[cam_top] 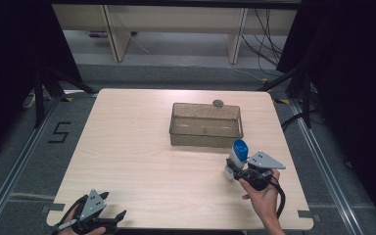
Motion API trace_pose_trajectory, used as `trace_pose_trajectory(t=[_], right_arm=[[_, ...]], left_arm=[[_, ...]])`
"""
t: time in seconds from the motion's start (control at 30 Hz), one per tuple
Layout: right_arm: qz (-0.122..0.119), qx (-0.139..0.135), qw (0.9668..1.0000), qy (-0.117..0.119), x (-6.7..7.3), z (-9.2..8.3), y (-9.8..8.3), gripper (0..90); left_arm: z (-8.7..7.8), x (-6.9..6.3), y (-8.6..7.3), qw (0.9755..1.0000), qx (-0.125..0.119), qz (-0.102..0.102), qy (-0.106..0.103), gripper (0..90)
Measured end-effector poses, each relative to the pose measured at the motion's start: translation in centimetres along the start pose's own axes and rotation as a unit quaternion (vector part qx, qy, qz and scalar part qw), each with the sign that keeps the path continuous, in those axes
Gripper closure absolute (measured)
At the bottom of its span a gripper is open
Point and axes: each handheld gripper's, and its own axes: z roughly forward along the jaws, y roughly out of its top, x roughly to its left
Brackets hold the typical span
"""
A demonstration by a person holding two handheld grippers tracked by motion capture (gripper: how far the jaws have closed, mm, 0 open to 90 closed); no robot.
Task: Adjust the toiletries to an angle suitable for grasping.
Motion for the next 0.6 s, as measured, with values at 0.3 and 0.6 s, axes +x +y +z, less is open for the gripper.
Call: trace_pose_trajectory(t=[0.3,0.6], right_arm=[[-0.005,-0.006,1.0000,-0.003,-0.4,-0.2,0.7,55.0],[-0.001,-0.002,1.0000,-0.002,-0.5,-0.1,1.1,55.1]], left_arm=[[-0.1,0.1,0.1,1.0000,-0.002,0.001,-0.001,16.1],[0.0,0.1,0.1,1.0000,0.003,0.002,-0.005,16.1]])
